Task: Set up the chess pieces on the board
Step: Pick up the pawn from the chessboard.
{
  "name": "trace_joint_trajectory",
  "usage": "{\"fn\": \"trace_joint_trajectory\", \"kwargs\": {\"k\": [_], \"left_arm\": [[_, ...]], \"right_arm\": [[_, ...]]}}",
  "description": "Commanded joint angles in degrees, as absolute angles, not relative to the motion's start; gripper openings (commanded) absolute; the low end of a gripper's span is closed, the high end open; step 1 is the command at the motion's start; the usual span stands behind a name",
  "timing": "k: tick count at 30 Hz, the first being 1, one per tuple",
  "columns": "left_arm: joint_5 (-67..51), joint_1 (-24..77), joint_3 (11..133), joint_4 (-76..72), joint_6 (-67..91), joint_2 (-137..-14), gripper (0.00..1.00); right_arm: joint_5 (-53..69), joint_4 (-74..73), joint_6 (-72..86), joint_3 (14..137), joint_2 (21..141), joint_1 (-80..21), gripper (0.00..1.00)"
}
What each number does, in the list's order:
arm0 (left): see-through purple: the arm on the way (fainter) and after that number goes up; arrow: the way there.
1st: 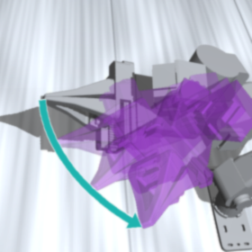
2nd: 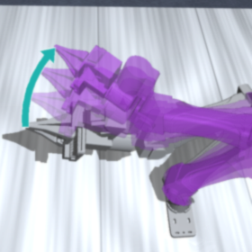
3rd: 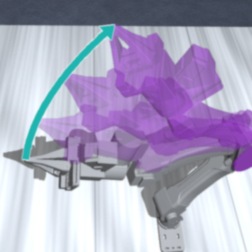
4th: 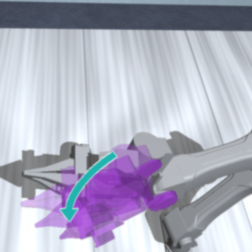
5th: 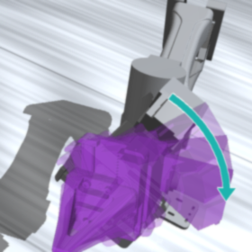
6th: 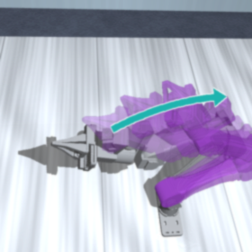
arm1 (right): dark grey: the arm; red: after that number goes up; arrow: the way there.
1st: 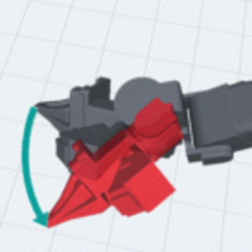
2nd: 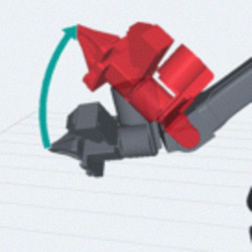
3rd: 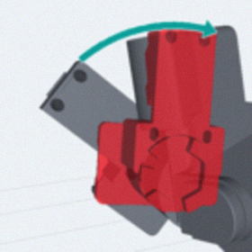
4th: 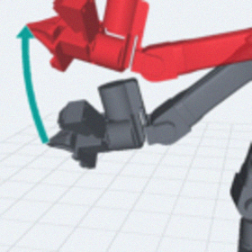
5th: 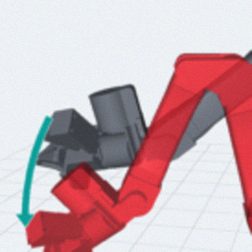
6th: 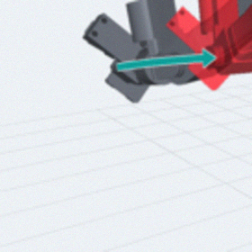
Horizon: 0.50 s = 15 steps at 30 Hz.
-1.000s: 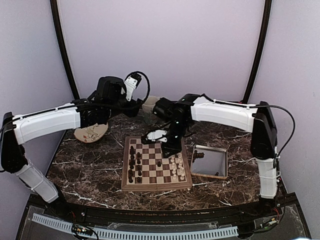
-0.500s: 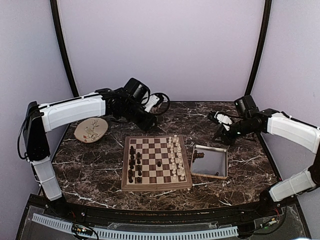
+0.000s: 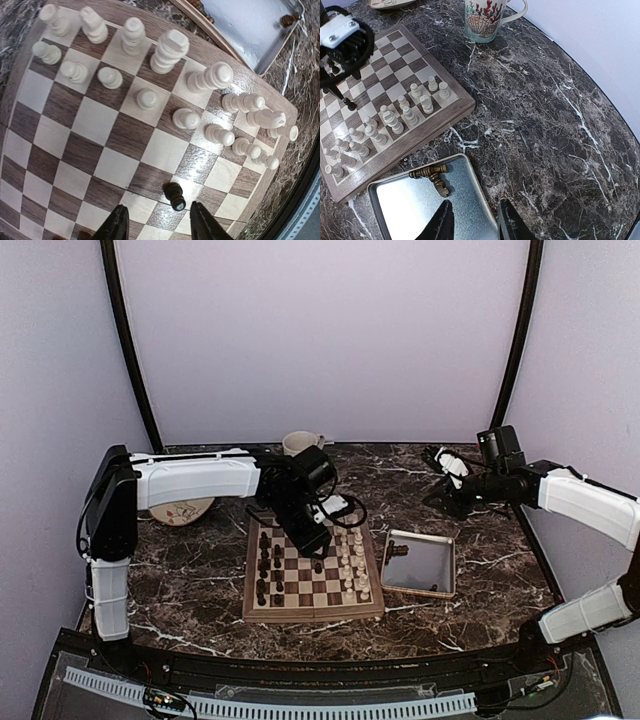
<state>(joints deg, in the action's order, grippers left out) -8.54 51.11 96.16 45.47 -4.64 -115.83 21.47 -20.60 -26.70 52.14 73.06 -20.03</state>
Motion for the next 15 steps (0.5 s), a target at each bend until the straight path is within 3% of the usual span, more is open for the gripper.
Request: {"fn": "trace_joint_trajectory", "kwargs": {"k": [1, 9, 15], "left_arm": [[-9.57, 52.09, 98.65, 49.35, -6.08, -116.35, 0.46], [-8.92, 53.73, 99.84, 51.07, -6.81, -119.56, 0.46], [-4.77, 54.14, 99.97, 51.38, -6.68, -120.52, 0.38]], "right_arm": [[21.19, -18.51, -27.52, 51.42, 73.07, -19.85, 0.31], [20.55, -18.96, -28.09, 51.67, 73.44, -19.80, 0.31], [20.47, -19.14, -28.14, 51.60, 73.55, -19.78, 0.31]]}}
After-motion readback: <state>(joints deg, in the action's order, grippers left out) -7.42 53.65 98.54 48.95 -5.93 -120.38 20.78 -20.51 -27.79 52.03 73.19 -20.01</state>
